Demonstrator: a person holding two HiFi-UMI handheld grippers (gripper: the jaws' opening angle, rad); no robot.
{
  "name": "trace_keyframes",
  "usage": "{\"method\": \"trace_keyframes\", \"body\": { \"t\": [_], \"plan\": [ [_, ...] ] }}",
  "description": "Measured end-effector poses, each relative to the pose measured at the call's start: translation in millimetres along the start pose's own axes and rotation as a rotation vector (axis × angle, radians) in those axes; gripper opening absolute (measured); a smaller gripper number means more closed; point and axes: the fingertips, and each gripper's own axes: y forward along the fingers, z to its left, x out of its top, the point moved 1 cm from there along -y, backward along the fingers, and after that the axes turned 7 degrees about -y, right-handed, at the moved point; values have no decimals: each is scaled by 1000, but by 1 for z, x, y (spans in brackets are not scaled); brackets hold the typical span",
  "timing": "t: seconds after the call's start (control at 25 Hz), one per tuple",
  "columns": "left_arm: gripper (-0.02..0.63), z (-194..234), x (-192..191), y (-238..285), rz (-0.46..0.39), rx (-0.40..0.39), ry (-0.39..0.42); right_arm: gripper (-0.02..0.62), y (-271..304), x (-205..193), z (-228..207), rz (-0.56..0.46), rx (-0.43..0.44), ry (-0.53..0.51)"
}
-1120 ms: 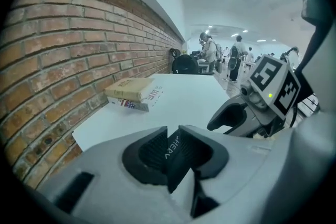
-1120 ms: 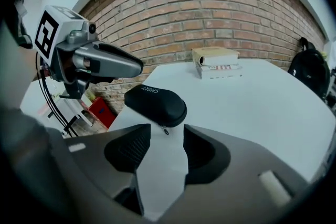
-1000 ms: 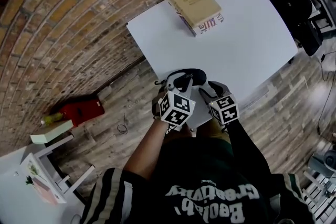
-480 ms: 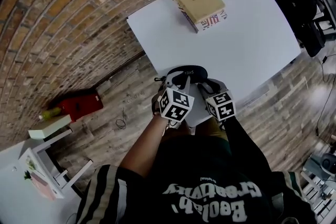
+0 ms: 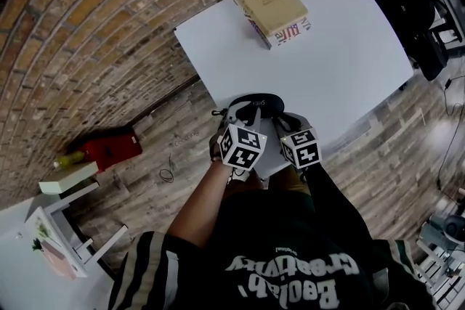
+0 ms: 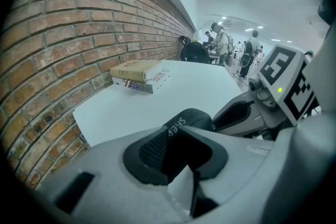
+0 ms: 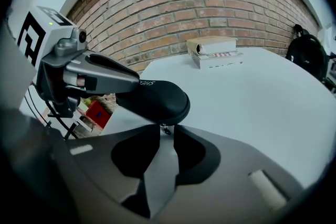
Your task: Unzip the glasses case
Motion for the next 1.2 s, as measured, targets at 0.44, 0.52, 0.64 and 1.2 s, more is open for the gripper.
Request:
{"method": "trace_keyframes", "body": {
  "t": [0.44,0.52,0.64,1.2],
  "plan": [
    [60,1,1,0,-41,-3,-44,15,-3,-1,3,12,-19,-80],
    [60,1,1,0,-47,2,-43,14,-3,-2,2,21,-38,-109],
    [60,1,0,0,-29,16,-44,14,-4,-3,0,32,-66,-152],
    [60,0,1,4,26,94,-64,14,-5,-3,-14,53,-51,-277]
  ]
}}
